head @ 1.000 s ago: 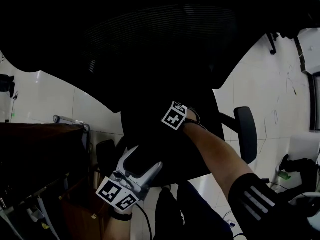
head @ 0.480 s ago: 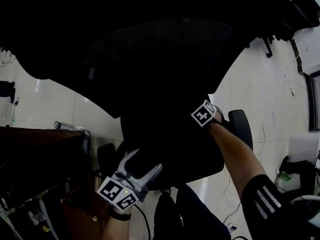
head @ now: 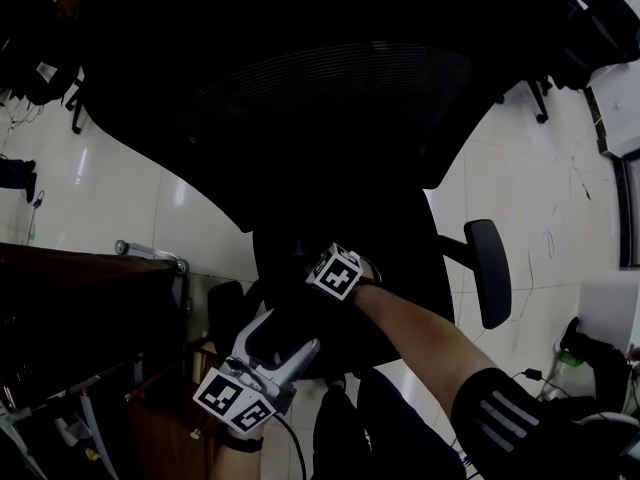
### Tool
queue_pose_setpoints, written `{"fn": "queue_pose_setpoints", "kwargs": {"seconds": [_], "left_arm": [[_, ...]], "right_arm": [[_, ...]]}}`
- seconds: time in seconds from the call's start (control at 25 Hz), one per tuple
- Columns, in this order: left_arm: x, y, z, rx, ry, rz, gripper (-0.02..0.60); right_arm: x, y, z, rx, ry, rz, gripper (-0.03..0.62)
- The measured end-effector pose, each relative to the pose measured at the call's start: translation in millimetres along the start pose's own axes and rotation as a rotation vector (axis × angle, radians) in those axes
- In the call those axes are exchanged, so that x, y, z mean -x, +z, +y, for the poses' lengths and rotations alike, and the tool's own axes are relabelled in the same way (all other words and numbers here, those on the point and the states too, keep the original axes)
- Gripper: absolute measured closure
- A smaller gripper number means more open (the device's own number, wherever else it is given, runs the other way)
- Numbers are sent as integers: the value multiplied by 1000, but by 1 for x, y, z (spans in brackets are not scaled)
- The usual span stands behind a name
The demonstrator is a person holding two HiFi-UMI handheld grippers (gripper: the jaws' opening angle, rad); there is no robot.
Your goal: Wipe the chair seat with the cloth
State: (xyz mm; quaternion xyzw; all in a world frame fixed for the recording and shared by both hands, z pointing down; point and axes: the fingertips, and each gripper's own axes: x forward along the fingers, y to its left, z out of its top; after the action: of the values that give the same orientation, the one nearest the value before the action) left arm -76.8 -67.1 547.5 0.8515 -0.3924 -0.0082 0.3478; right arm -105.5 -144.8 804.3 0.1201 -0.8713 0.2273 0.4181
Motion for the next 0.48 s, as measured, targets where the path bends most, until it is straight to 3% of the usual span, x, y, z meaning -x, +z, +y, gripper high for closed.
{"fn": "queue_pose_setpoints", "kwargs": {"seconds": [0.2,0.48], "left_arm": [[18,-3,8,-5,27,-10,225],[20,-12,9,13,31,-10,225]], "right_arm": [[-46,20,59,102,78,20,563],[-54,-2,49,99,52,64,563]]}}
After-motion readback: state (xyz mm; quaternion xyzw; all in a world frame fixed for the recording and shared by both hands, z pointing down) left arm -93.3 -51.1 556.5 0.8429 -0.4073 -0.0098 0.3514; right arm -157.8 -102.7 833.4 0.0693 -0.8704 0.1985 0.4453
